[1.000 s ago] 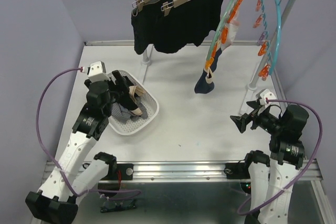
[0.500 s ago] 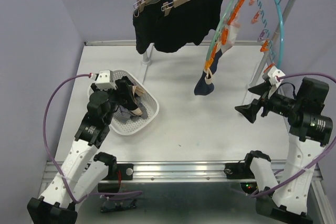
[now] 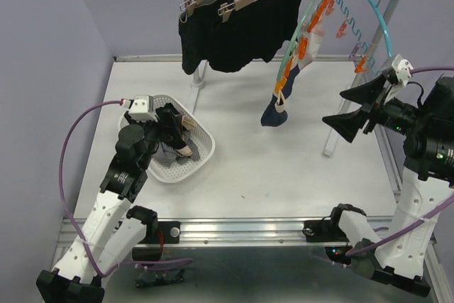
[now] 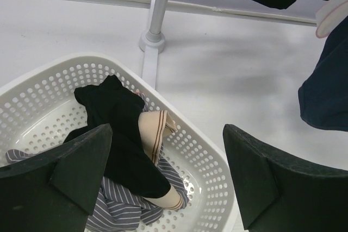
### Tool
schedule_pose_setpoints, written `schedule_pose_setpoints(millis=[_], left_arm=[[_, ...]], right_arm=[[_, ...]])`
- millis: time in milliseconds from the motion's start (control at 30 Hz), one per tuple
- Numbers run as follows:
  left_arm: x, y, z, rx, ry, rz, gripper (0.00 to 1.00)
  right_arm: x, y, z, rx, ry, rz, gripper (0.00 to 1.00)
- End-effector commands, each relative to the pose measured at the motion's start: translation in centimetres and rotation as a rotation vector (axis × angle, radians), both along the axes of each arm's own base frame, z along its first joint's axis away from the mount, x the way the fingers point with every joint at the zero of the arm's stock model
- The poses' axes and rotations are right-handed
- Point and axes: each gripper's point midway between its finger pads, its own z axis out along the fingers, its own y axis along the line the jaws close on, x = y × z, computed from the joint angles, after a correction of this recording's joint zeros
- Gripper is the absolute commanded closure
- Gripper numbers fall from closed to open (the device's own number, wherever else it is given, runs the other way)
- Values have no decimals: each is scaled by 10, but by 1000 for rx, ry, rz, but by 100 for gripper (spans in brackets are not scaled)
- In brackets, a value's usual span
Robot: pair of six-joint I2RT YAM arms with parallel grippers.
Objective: Remove the underwear clipped to the hanger
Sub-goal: Place the underwear in the bin, then pick up the hanger from the clothesline.
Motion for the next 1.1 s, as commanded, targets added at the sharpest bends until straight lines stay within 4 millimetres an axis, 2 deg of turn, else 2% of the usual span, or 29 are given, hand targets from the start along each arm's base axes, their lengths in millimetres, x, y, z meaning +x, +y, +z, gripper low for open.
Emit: schedule_pose_setpoints(millis=[0,33,100,167,333,600,833,933,1067], left_arm=[[1,-3,9,-9,-46,-17,5],[1,-3,9,-9,-46,-20,5],[1,-4,9,-11,-47,-23,5],[0,-4,9,-12,-48,-26,5],[0,-5,12,-15,-65,-33,5],[0,-10,11,-14,-60,-56,5],[1,-9,10,-12,-59,-53,5],[1,-8,10,-10,-61,-50,5],[1,-7,9,-4,-59,-44,5]], right_arm=[[3,8,56,129,-52,39,0],[7,7,62,114,-94,50,0],[13,7,75,162,-71,62,0],[25,4,78,196,-28,58,0],[44,-5,89,212,-46,8,0],[73,-14,87,255,12,-32,0],[97,3,85,289,57,-27,1],[113,14,80,284,69,-43,2],[131,19,70,278,85,-71,2]])
